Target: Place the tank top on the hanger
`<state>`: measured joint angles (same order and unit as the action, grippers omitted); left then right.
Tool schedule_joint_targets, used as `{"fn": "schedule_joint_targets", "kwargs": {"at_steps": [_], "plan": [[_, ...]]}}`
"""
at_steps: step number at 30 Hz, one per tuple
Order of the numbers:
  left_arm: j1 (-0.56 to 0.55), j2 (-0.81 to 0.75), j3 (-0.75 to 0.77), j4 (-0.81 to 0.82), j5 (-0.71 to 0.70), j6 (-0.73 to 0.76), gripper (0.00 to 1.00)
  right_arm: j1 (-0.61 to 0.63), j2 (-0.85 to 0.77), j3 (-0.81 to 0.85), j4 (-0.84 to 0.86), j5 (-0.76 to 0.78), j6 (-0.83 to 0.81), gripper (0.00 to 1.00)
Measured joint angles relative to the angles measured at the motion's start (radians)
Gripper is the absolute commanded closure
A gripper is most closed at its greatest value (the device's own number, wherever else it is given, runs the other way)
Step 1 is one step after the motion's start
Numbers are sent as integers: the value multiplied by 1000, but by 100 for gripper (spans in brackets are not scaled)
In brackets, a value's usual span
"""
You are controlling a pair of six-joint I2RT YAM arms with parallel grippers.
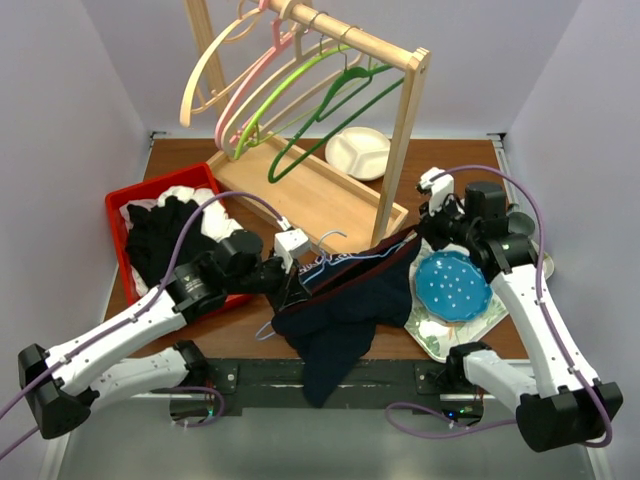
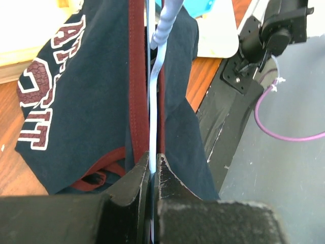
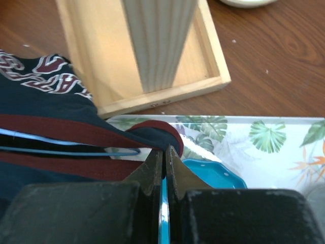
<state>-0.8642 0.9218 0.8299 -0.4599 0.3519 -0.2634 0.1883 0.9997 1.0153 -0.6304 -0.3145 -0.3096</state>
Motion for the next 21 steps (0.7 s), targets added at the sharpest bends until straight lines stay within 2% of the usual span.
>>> {"fn": "schedule_joint_targets", "kwargs": {"at_steps": [5,6,8,10,11,13,14,17,21], "plan": [[0,56,28,-23,29,24,100,-5,-8,47,-82,-224,-79,100],[0,68,34,-27,33,26,100,-4,-8,53,-105,-286,-101,97],[0,89,45,-32,36,32,100,3,-8,69,-175,-387,-160,84],[0,95,56,-37,37,40,100,18,-11,85,-242,-452,-216,76],[0,95,65,-41,37,42,100,24,-15,89,-262,-465,-235,62],[0,92,89,-46,36,48,100,37,-32,100,-311,-461,-271,46],[0,89,105,-49,36,52,100,38,-42,109,-332,-450,-286,29],[0,75,160,-75,38,74,100,39,-48,184,-376,-369,-308,13],[0,64,218,-113,64,95,100,39,17,426,-436,-335,-361,3]]}}
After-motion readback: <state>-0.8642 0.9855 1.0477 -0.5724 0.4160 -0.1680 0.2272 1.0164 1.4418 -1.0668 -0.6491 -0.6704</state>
